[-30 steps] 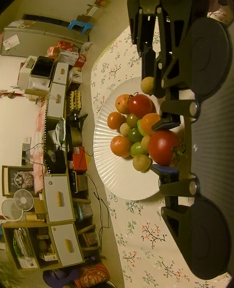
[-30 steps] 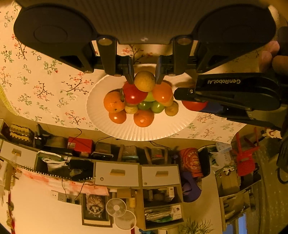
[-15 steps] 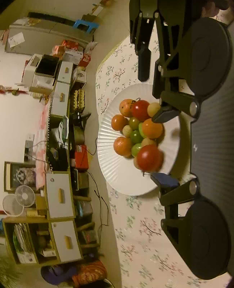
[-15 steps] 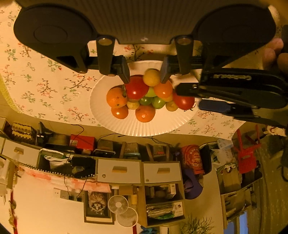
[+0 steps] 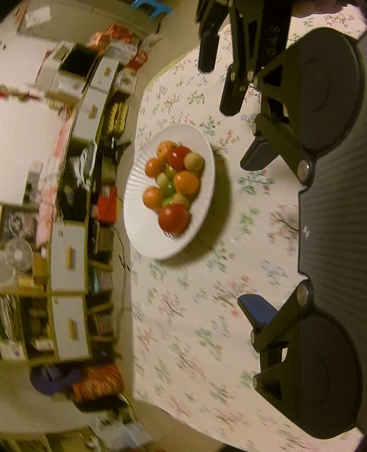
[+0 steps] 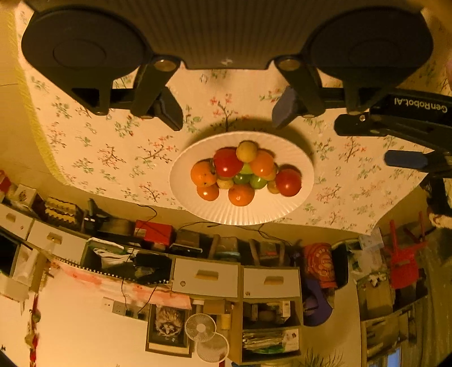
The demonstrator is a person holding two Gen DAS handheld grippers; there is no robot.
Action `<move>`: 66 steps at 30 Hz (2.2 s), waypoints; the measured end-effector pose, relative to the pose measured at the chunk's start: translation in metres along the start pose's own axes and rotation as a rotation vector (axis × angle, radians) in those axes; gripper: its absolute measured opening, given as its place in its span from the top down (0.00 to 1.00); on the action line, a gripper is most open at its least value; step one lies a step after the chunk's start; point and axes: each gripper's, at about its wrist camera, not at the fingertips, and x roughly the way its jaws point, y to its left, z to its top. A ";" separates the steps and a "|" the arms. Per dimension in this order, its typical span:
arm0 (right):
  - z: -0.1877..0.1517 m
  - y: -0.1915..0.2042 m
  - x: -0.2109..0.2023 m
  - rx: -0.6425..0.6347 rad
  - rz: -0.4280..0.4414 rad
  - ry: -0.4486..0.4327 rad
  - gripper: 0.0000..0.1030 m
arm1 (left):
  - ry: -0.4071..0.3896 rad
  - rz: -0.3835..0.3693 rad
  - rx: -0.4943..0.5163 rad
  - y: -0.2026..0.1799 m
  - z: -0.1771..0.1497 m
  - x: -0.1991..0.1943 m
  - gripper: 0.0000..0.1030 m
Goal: Organize fruits
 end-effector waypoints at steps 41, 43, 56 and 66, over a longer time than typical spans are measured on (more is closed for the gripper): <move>-0.030 0.015 -0.003 0.089 -0.065 0.120 0.07 | 0.061 0.099 -0.027 0.000 -0.033 -0.020 0.03; -0.030 0.015 -0.002 0.089 -0.065 0.121 0.07 | 0.061 0.100 -0.026 -0.001 -0.033 -0.020 0.03; -0.031 0.016 -0.001 0.087 -0.066 0.124 0.07 | 0.064 0.099 -0.028 0.000 -0.034 -0.019 0.03; -0.031 0.014 -0.003 0.096 -0.072 0.117 0.07 | 0.059 0.097 -0.028 -0.001 -0.035 -0.020 0.03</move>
